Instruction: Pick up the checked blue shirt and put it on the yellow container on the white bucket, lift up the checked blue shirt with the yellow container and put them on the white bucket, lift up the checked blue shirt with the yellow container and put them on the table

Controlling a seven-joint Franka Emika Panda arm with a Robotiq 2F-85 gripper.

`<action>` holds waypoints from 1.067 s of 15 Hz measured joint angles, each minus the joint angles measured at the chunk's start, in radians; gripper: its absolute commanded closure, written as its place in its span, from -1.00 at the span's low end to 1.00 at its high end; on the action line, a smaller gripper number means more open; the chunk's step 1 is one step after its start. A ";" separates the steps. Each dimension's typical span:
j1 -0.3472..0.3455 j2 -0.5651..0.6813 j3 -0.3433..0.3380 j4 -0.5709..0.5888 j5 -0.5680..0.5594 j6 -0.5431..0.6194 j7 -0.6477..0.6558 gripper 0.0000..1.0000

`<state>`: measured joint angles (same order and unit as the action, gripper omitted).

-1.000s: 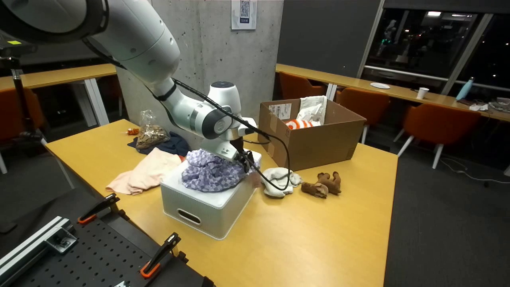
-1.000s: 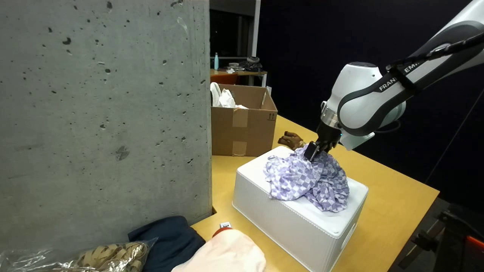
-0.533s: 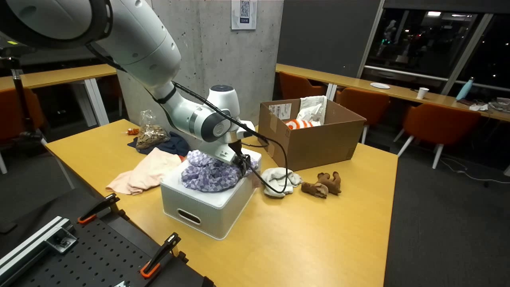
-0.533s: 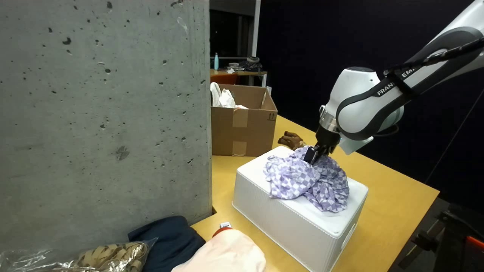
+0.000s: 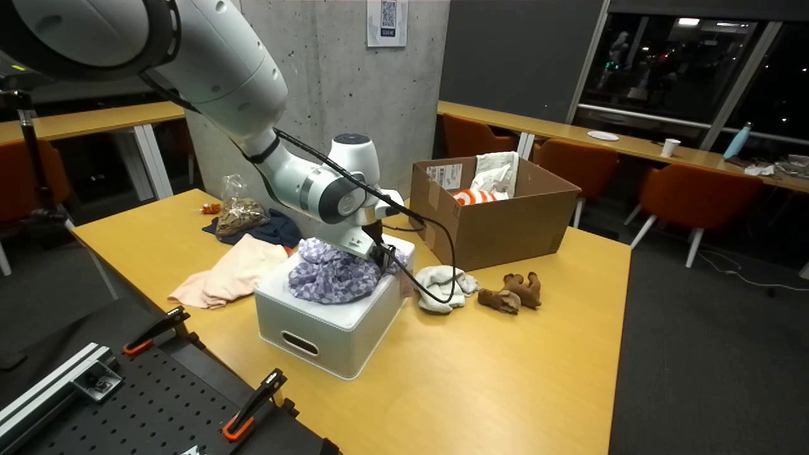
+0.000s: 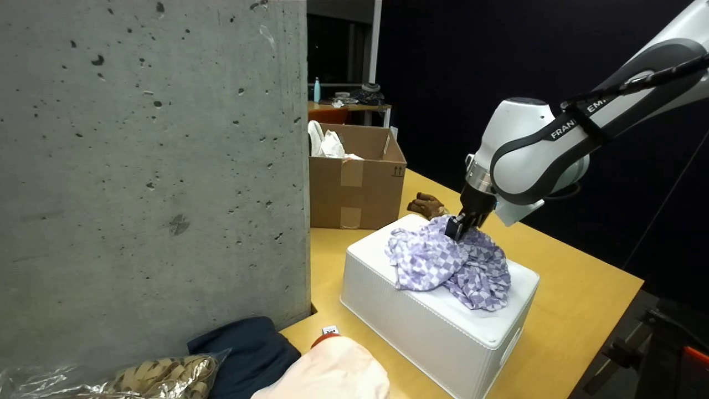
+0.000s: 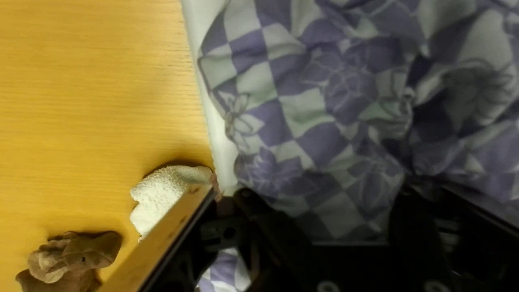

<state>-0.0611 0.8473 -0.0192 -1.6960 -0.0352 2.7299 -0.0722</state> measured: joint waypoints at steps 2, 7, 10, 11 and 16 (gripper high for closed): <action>0.005 -0.006 0.000 0.000 0.000 0.000 -0.001 0.40; 0.071 -0.117 -0.011 -0.036 -0.038 0.000 0.005 0.40; 0.154 -0.248 -0.052 -0.101 -0.108 0.000 0.049 0.40; 0.184 -0.296 -0.075 -0.128 -0.141 0.001 0.080 0.40; 0.262 -0.550 -0.157 -0.276 -0.299 -0.008 0.246 0.40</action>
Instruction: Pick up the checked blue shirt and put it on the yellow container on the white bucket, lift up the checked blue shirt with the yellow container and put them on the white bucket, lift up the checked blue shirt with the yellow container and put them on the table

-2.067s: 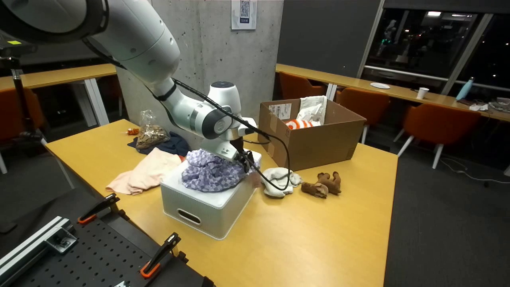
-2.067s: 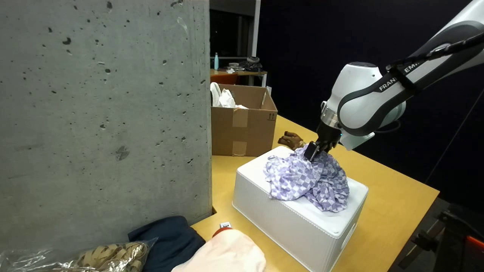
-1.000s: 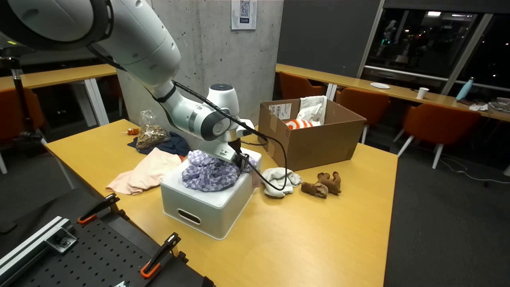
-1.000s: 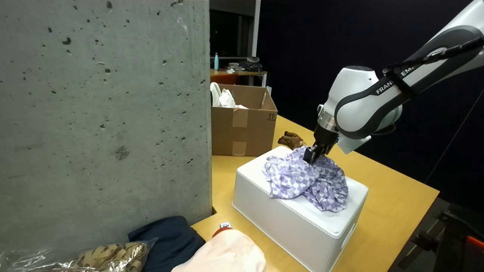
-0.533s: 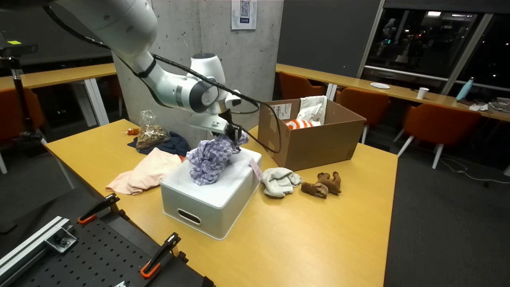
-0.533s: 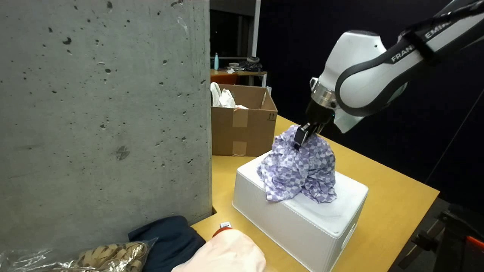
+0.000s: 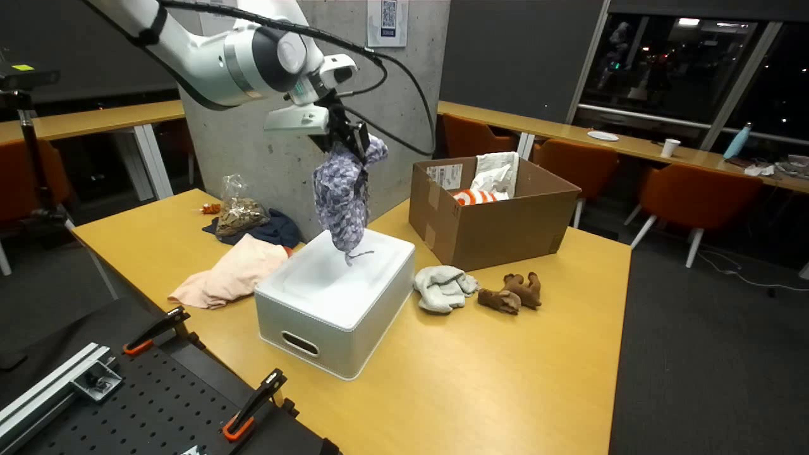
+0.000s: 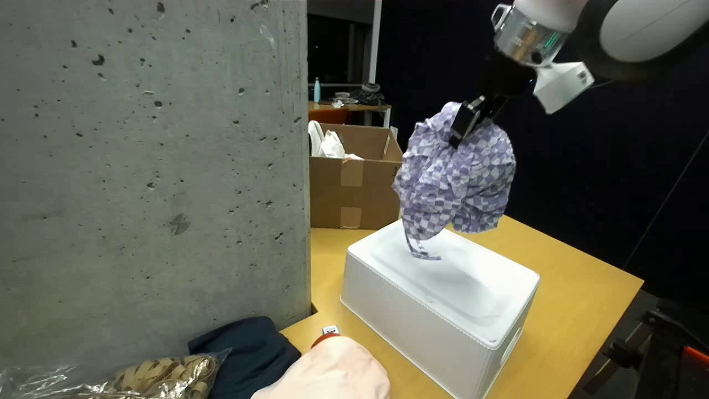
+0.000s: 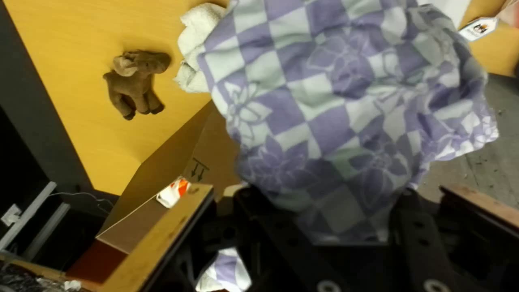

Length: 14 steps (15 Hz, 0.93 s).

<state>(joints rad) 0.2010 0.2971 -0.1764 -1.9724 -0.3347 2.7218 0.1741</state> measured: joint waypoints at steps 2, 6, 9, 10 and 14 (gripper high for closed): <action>-0.009 -0.106 -0.002 -0.054 -0.031 -0.029 0.023 0.40; -0.079 -0.295 0.036 -0.167 0.025 -0.038 -0.046 0.40; -0.122 -0.364 0.055 -0.239 0.203 -0.010 -0.219 0.40; -0.128 -0.370 0.055 -0.259 0.285 0.007 -0.297 0.40; -0.073 -0.345 0.005 -0.307 0.627 0.050 -0.622 0.40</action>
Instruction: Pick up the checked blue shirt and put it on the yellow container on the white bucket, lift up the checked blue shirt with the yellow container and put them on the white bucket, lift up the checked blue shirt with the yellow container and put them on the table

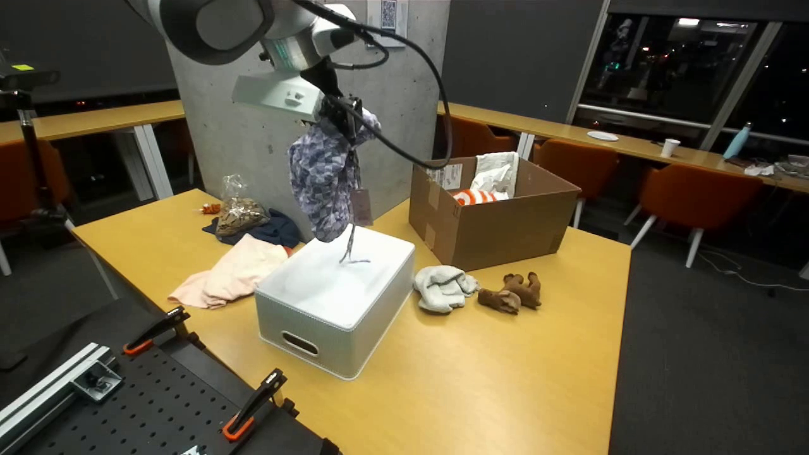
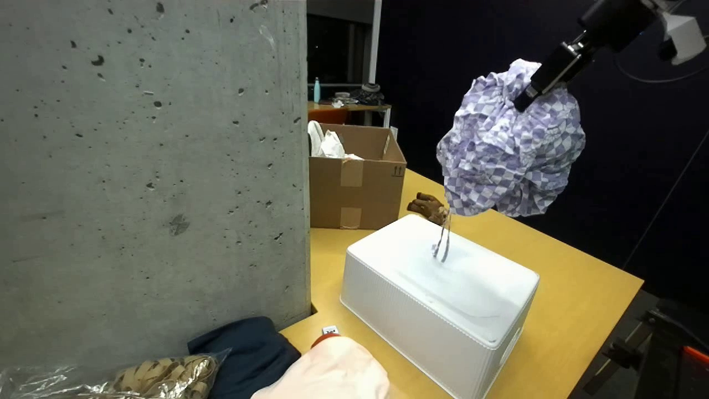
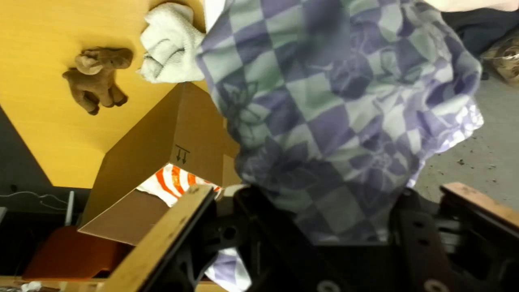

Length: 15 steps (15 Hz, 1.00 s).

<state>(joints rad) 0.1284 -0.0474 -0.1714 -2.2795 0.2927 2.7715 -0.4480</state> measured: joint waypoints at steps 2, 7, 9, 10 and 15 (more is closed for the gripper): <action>0.017 0.033 -0.011 0.004 0.167 -0.003 -0.154 0.40; -0.014 0.211 -0.012 0.093 0.531 -0.091 -0.497 0.40; -0.043 0.321 -0.011 0.160 0.588 -0.149 -0.564 0.40; -0.057 0.379 -0.010 0.197 0.600 -0.173 -0.583 0.40; -0.199 0.623 0.124 0.383 0.560 -0.207 -0.581 0.40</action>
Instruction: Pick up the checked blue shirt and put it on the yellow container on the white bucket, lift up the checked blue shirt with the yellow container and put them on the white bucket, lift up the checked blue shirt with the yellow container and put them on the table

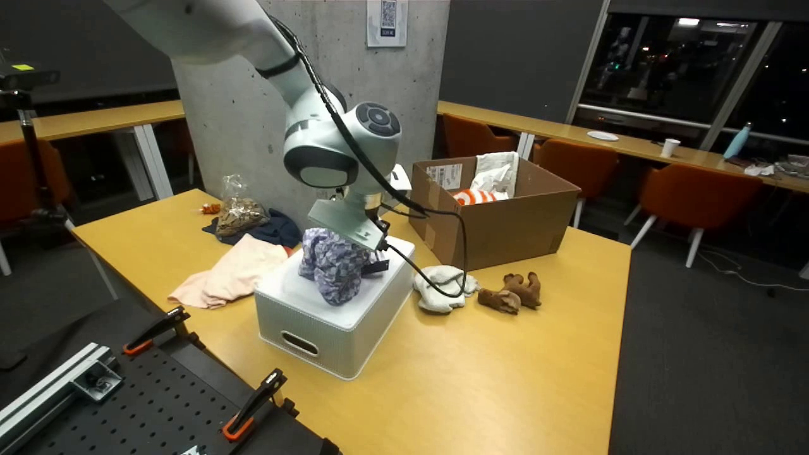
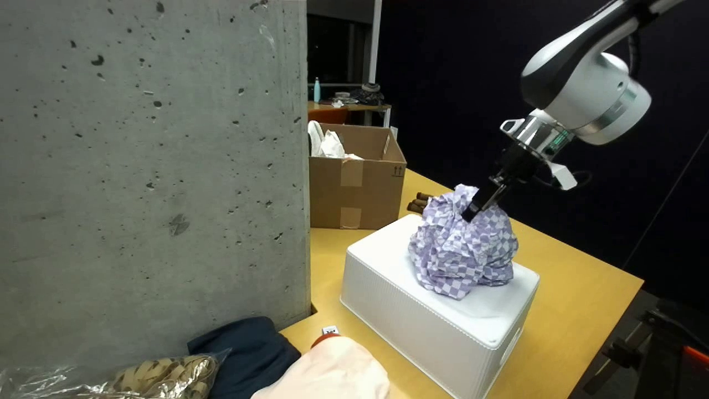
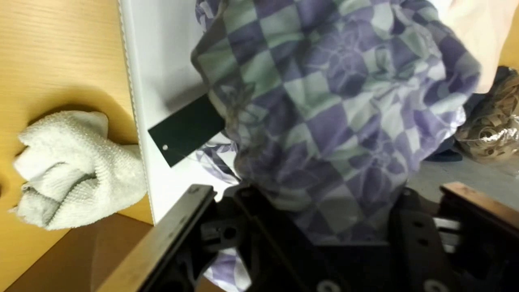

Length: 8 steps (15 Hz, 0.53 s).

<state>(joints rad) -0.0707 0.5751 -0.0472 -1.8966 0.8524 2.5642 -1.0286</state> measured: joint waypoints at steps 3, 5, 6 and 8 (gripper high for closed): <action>-0.026 0.079 0.040 0.077 -0.073 -0.001 0.048 -0.76; -0.029 0.094 0.055 0.100 -0.130 -0.002 0.094 -0.99; -0.029 0.091 0.062 0.104 -0.165 -0.002 0.122 -1.00; -0.018 0.076 0.061 0.101 -0.270 -0.009 0.221 -1.00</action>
<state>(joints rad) -0.0888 0.6508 0.0141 -1.7953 0.5825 2.5548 -0.8073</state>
